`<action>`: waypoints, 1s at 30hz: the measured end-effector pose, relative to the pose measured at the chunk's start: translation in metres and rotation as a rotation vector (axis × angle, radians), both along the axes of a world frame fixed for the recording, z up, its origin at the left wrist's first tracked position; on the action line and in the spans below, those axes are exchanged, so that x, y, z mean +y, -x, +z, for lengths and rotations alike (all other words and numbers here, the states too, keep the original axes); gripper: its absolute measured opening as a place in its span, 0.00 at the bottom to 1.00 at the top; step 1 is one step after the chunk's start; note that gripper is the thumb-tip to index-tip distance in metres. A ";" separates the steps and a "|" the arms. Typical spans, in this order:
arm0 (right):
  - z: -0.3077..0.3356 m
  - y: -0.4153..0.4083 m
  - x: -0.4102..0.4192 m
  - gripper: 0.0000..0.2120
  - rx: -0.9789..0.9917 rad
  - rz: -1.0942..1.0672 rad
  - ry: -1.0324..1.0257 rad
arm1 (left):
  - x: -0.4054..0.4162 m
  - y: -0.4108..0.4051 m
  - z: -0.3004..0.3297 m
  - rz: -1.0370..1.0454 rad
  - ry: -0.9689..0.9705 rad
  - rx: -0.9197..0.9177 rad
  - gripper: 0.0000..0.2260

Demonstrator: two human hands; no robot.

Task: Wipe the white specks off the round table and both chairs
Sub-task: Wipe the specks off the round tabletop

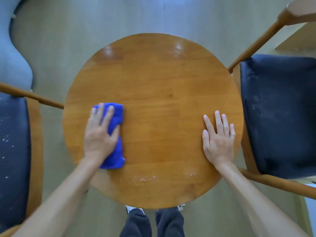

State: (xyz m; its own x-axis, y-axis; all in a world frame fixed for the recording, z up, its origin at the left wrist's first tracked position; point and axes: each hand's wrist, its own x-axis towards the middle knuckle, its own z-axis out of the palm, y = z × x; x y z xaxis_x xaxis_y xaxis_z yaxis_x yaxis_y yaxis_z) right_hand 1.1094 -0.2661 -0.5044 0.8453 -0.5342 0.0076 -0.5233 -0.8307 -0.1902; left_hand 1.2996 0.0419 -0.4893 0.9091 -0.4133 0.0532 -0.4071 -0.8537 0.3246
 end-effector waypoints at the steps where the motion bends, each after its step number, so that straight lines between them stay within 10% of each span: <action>1: 0.000 -0.001 0.001 0.24 0.002 -0.006 0.006 | 0.027 -0.013 0.005 0.109 0.003 0.046 0.25; 19: 0.013 0.007 -0.039 0.27 -0.119 0.076 -0.279 | -0.209 0.212 0.019 0.035 0.010 0.217 0.33; 30: 0.004 0.011 -0.029 0.24 -0.064 0.113 -0.111 | -0.028 0.137 0.002 -0.172 0.084 0.054 0.28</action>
